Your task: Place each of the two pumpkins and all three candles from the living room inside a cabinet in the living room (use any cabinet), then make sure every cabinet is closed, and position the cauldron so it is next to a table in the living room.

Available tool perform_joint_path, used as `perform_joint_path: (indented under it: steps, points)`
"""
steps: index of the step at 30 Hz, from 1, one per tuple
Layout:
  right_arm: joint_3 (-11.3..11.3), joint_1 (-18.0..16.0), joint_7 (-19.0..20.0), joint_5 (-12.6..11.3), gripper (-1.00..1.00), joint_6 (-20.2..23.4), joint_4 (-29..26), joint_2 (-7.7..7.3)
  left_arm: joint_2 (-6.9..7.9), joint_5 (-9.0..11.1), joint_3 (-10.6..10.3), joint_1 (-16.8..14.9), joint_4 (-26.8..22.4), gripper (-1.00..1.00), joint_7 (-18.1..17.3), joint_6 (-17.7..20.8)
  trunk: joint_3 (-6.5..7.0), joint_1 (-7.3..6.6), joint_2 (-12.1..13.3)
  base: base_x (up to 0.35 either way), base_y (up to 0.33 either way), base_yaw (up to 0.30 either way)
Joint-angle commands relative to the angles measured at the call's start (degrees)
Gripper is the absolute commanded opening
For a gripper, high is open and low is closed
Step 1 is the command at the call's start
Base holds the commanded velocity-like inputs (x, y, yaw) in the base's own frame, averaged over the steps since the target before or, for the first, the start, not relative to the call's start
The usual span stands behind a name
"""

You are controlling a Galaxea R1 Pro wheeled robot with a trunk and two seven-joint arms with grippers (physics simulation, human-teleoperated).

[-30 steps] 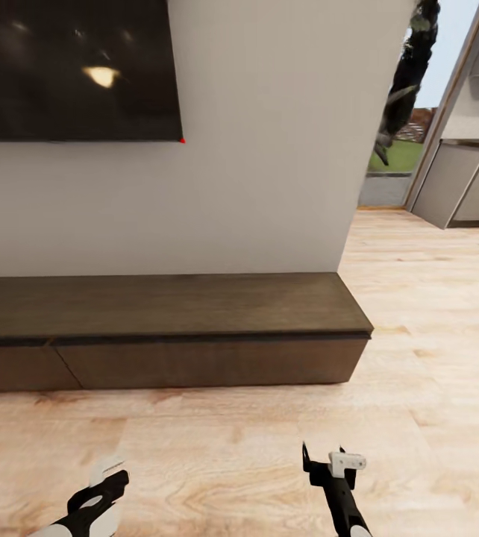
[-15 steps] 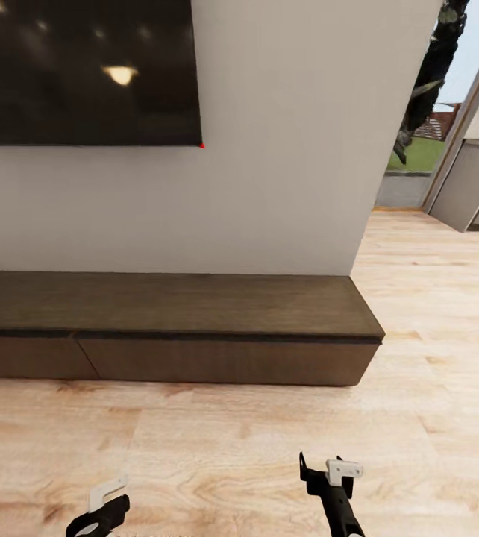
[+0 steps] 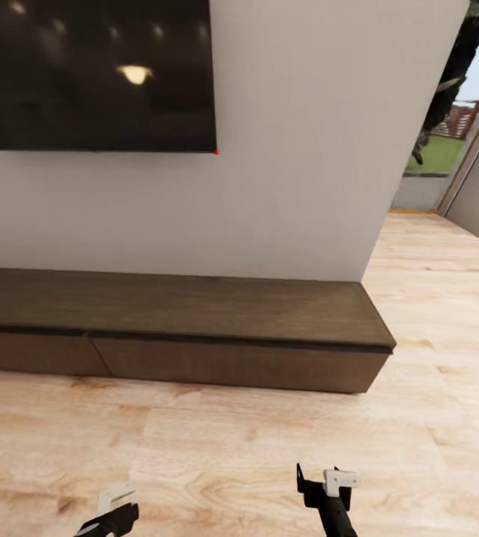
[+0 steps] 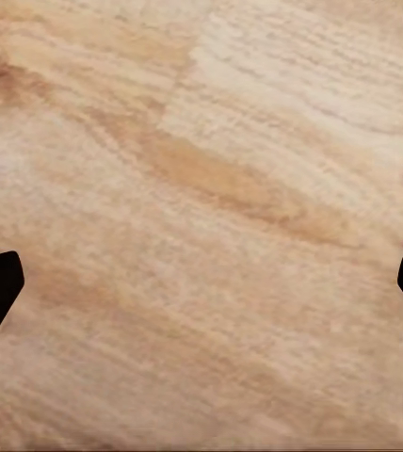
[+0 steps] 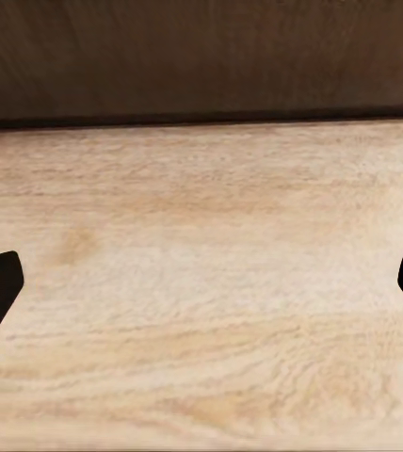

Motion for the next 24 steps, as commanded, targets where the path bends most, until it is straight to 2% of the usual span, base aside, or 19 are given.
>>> perform_joint_path:
  steps: [1,7,13,15,19,24]
  points:
    - [-0.31,-0.03,-0.06,0.23,1.0,-0.28,0.14,0.41,0.22,0.42,-0.39,0.0,-0.16,1.0,-0.02,0.08,0.03,-0.01,-0.02,0.0,0.0,0.031]
    - [-0.37,-0.03,-0.08,0.15,1.0,-0.89,0.18,0.58,0.24,0.46,-0.42,0.0,-0.12,1.0,-0.5,0.07,0.54,-0.01,-0.02,0.0,0.0,0.012]
    - [-0.43,-0.04,-0.21,0.19,1.0,-4.97,0.4,0.72,0.24,0.47,-0.41,0.0,0.11,1.0,-0.58,0.02,1.06,-0.01,-0.02,0.0,0.0,0.089]
    - [-0.47,-0.03,-0.22,0.19,1.0,-5.9,0.43,0.89,0.24,0.47,-0.42,0.0,0.66,1.0,-0.9,-0.05,1.22,-0.01,-0.02,0.0,0.0,0.156]
    - [-0.5,-0.03,-0.23,0.12,1.0,-6.61,0.45,1.28,0.24,0.47,-0.43,0.0,1.15,1.0,-3.87,-0.04,1.34,-0.01,-0.02,-0.13,0.109,0.238]
    - [-0.5,-0.03,-0.23,0.11,1.0,-8.08,0.45,1.61,0.24,0.47,-0.43,0.0,1.21,1.0,-4.8,-0.03,1.37,-0.01,-0.02,-0.154,0.132,0.27]
